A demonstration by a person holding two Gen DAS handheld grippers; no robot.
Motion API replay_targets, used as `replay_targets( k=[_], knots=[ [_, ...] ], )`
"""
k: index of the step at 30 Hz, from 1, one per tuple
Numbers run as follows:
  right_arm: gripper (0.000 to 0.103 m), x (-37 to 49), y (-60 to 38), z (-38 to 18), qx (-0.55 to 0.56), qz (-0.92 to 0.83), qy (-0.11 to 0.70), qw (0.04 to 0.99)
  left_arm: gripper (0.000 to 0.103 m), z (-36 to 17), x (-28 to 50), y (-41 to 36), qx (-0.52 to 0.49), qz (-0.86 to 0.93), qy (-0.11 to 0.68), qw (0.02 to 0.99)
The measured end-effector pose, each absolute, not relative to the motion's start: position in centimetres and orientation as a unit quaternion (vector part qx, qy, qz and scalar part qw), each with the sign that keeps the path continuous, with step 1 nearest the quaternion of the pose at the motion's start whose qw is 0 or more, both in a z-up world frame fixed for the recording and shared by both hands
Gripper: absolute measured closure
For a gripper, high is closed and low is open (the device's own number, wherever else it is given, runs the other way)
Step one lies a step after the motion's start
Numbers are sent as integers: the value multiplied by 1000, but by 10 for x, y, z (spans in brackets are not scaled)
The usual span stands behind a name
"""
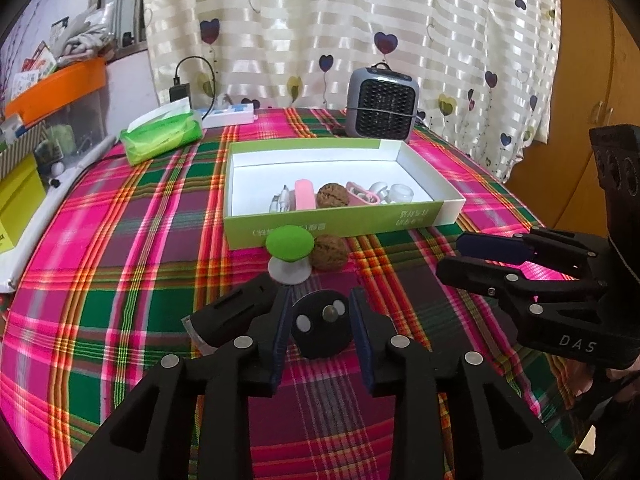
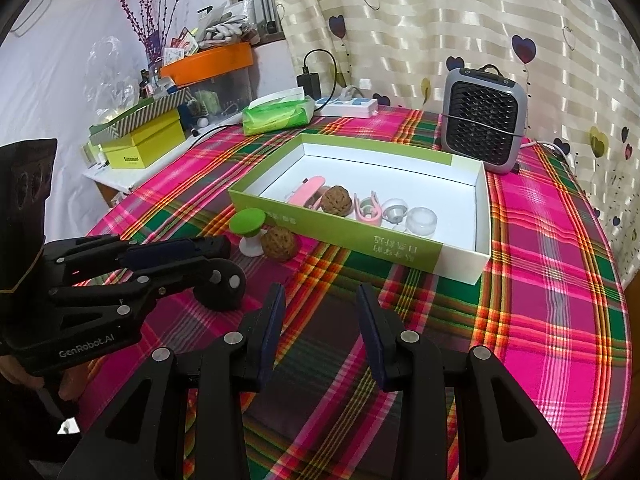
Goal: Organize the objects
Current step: 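Grasp the black round knob with the left gripper while the right gripper grasps the walnut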
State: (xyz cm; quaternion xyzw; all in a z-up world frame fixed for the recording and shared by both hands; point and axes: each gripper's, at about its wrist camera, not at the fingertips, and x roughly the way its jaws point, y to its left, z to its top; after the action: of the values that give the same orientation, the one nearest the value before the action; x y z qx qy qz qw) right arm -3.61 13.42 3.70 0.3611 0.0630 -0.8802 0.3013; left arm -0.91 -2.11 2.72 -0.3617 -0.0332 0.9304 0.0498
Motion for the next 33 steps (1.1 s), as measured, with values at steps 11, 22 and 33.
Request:
replay_targets(
  k=[11,22,33],
  knots=[
    [65,-37,132,33,366,-877,64,303,70,14,-13,-28,-381,923,-41,42],
    [65,-44,125,28,374,-874,67,304,70,9,-21,-26,-397,914,-57,63],
    [65,-55,111,26,378,-871,78,304,77,2,-28,-38,-411,903,-103,68]
  ],
)
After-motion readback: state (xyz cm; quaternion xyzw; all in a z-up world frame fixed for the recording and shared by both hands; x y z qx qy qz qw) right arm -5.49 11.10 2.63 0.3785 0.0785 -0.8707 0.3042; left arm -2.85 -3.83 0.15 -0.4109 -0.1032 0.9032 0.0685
